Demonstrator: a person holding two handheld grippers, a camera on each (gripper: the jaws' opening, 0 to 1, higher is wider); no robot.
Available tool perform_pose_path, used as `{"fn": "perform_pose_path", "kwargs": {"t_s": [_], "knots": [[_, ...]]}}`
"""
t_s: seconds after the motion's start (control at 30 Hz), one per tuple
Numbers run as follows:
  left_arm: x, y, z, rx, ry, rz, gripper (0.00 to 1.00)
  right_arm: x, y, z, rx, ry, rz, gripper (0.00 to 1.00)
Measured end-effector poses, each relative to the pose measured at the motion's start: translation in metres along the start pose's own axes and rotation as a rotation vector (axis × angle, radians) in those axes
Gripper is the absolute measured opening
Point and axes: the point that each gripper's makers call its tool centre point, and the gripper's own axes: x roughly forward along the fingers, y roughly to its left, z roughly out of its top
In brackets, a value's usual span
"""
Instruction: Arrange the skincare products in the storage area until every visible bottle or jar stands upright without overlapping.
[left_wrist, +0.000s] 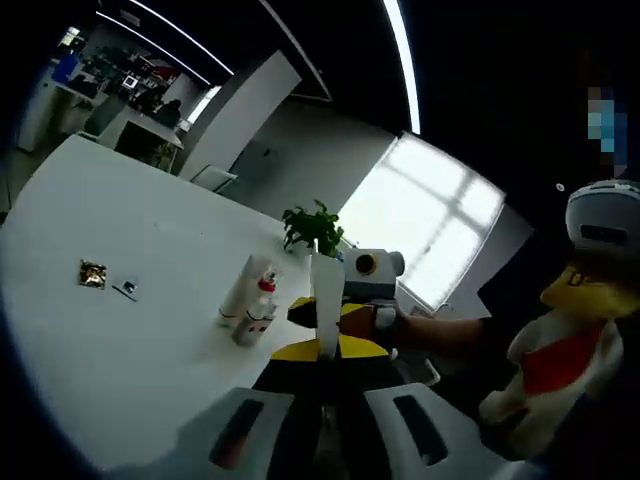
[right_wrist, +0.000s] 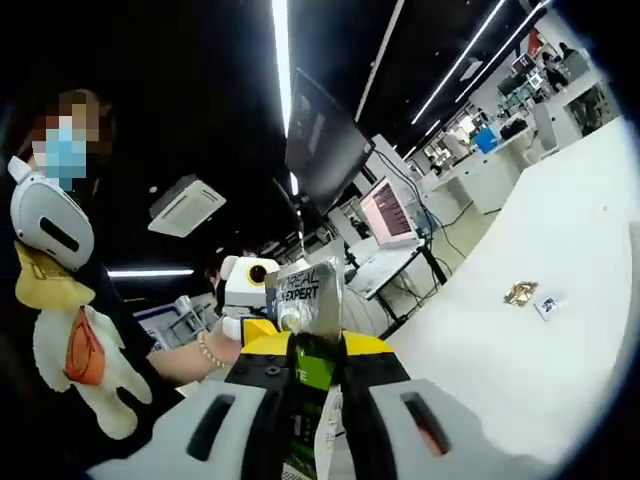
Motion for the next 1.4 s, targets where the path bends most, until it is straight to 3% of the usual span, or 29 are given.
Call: {"fn": "perform_pose_path", "kwargs": {"t_s": [0.07, 0.1, 0.13, 0.27, 0.3, 0.37, 0.5, 0.6, 0.7, 0.87, 1.1, 1.2, 1.3, 1.37, 1.4], "knots": [[-0.001, 0.002, 0.002, -0.008, -0.006, 0.007, 0.00, -0.003, 0.002, 0.004, 0.029, -0.023, 0.017, 0.06], [-0.001, 0.004, 0.005, -0.023, -0.022, 0.012, 0.00, -0.005, 0.013, 0.010, 0.074, -0.053, 0.082, 0.03], [0.001, -0.006, 0.010, -0.065, -0.052, -0.048, 0.00, -0.006, 0.013, 0.010, 0.117, -0.053, 0.073, 0.01], [0.005, -0.004, 0.011, 0.006, -0.042, -0.029, 0.00, -0.011, 0.007, 0.015, 0.133, -0.084, 0.042, 0.01], [0.009, -0.005, 0.020, 0.055, -0.094, -0.035, 0.01, -0.014, 0.007, 0.021, 0.162, -0.119, 0.042, 0.01], [0.013, -0.002, 0.027, 0.111, -0.139, -0.005, 0.05, -0.018, 0.005, 0.027, 0.184, -0.160, 0.030, 0.01], [0.020, 0.003, 0.014, 0.093, -0.116, 0.018, 0.26, -0.031, -0.001, 0.052, 0.247, -0.320, 0.003, 0.01], [0.020, 0.004, -0.002, 0.048, -0.106, 0.002, 0.24, -0.038, -0.005, 0.070, 0.295, -0.427, 0.017, 0.01], [0.021, 0.006, -0.009, 0.023, -0.108, 0.004, 0.18, -0.041, -0.011, 0.078, 0.321, -0.483, 0.000, 0.01], [0.020, 0.007, 0.003, -0.012, -0.189, 0.009, 0.16, -0.037, -0.016, 0.067, 0.368, -0.461, -0.019, 0.01], [0.012, 0.014, 0.009, -0.039, -0.218, 0.031, 0.11, -0.032, -0.021, 0.061, 0.385, -0.416, -0.057, 0.01], [0.010, 0.015, 0.009, -0.056, -0.219, 0.033, 0.02, -0.029, -0.024, 0.059, 0.346, -0.383, -0.100, 0.01], [0.010, 0.015, 0.009, -0.150, -0.237, 0.027, 0.00, -0.027, -0.029, 0.059, 0.335, -0.377, -0.133, 0.01], [0.010, 0.015, 0.009, -0.181, -0.250, 0.022, 0.00, -0.026, -0.029, 0.062, 0.265, -0.391, -0.139, 0.02], [0.009, 0.010, 0.012, -0.218, -0.282, -0.014, 0.00, -0.026, -0.028, 0.064, 0.224, -0.412, -0.148, 0.03]]}}
